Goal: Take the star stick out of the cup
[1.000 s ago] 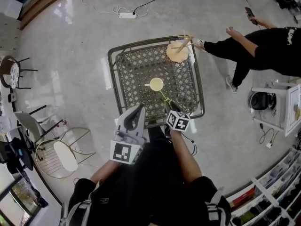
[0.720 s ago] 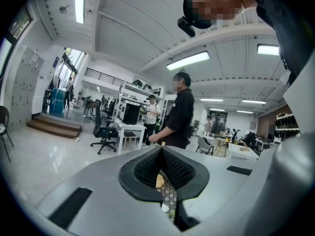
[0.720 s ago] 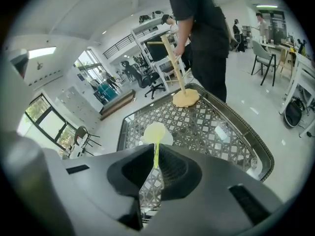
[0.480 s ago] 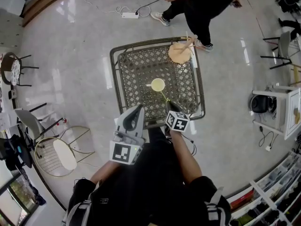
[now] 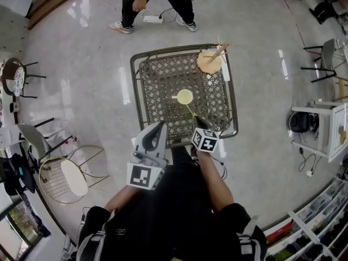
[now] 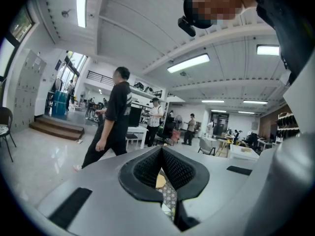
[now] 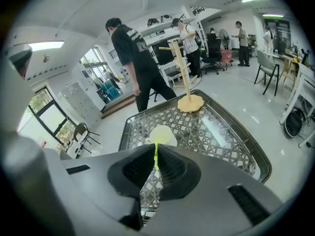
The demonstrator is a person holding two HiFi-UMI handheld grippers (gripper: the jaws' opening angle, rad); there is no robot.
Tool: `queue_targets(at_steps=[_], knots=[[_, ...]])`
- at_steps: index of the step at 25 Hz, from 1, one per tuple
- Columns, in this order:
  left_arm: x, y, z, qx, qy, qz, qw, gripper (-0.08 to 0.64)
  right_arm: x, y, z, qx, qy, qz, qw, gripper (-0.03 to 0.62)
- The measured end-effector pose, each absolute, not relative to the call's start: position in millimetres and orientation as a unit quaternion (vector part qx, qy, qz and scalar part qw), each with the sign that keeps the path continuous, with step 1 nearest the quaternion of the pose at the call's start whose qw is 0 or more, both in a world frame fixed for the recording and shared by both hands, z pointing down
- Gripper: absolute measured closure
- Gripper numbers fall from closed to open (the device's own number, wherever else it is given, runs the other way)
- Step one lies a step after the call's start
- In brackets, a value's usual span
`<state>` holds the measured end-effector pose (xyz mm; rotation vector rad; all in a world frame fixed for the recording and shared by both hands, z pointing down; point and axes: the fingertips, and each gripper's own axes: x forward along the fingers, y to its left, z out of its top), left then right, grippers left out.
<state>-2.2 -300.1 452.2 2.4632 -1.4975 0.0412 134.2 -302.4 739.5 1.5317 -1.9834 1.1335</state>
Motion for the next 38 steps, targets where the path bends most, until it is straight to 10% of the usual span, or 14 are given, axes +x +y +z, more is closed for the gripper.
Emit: queue_targets(at_steps=[38], knots=[[-92,-114,412,0.876,-0.476,-0.034,0.069,0.548,87,-133,619,0.637,-0.702,0.305,0.09,0.571]])
